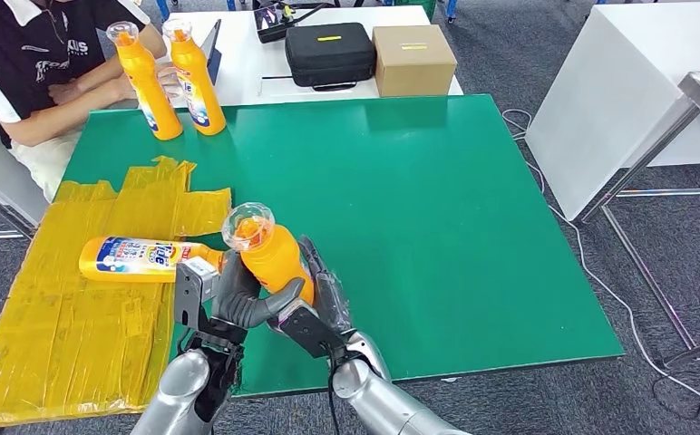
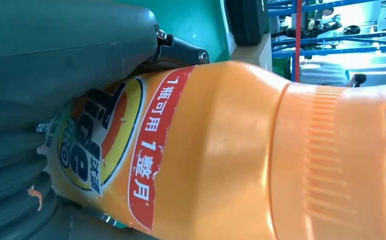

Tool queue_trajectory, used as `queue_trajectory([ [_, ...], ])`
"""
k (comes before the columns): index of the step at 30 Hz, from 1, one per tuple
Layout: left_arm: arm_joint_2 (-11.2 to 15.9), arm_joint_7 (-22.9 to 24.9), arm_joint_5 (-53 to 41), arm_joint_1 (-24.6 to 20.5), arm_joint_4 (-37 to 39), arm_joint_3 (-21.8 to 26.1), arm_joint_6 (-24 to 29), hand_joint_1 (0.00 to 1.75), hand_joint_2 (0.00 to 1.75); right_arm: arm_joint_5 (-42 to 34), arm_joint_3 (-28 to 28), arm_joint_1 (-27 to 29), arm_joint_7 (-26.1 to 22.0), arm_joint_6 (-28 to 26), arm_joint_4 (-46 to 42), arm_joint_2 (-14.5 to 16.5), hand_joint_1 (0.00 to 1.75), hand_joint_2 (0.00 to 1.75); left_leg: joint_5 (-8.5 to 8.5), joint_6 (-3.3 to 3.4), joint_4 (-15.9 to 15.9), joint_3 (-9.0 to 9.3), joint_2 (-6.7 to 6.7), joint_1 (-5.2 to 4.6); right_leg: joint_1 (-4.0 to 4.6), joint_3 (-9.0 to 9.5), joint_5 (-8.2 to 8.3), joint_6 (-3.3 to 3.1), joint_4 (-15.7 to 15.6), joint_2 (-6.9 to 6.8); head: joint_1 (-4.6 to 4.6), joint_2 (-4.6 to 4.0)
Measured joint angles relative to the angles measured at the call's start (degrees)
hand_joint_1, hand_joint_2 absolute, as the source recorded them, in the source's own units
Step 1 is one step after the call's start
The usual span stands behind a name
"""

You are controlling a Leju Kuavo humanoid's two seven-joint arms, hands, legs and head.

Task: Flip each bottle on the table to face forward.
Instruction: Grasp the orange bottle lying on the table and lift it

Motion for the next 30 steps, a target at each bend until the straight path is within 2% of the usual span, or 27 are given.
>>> queue_trajectory([
  [11, -0.01, -0.51, -1.17, -0.12, -0.07, -0.19, 1.11, 1.75, 1.75, -0.27, -0.04, 0.3, -0.07, -0.02, -0.79, -0.28, 0.0, 1.75, 0.0, 0.0, 0.0, 0.0, 0.0, 0.0, 0.0, 0.01, 0.0, 0.0, 0.0, 0.0, 0.01, -0.01],
  [17, 0.58, -1.97, -19.08, -0.18, -5.25, 0.96, 13.31, 1.75, 1.75, -0.02, -1.31, 5.45, 1.09, 0.04, -10.59, -2.88, 0.0, 1.75, 0.0, 0.0, 0.0, -0.09, -0.03, -0.01, 0.0, -0.01, 0.0, 0.0, 0.0, -0.02, 0.01, 0.01],
  [24, 1.4, -2.15, -25.18, -0.1, -8.1, 2.75, 16.43, 1.75, 1.75, 1.6, -2.46, 8.55, 1.59, -0.09, -16.17, -4.53, 0.0, 1.75, 0.0, 0.0, 0.0, -0.1, -0.04, 0.0, 0.01, -0.02, -0.01, 0.0, 0.0, -0.03, 0.03, 0.0],
  [26, 2.83, -2.98, -32.94, -0.09, -11.43, 5.35, 20.62, 1.75, 1.75, 3.76, -4.41, 13.01, 1.55, -0.01, -23.26, -6.12, 0.0, 1.75, 0.0, 0.0, -0.01, -0.14, -0.05, 0.01, 0.03, -0.06, -0.01, -0.01, 0.0, -0.03, 0.02, -0.01],
  [28, 5.2, -2.2, -45.41, -2.05, -15.73, 9.8, 25.36, 1.75, 1.75, 6.99, -8.35, 19.12, 1.47, 0.5, -33.48, -7.65, 0.0, 1.75, 0.01, -0.03, -0.01, -0.18, -0.09, 0.06, 0.08, -0.1, -0.02, -0.02, 0.0, -0.07, 0.01, -0.01],
  [30, 7.0, -0.37, -53.14, -4.88, -17.72, 12.67, 26.93, 1.75, 1.75, 8.66, -11.58, 22.7, 1.43, 1.33, -39.7, -8.3, 0.0, 1.75, 0.05, -0.07, -0.01, -0.19, -0.15, 0.1, 0.11, -0.11, -0.01, -0.03, 0.0, -0.1, 0.02, -0.01],
])
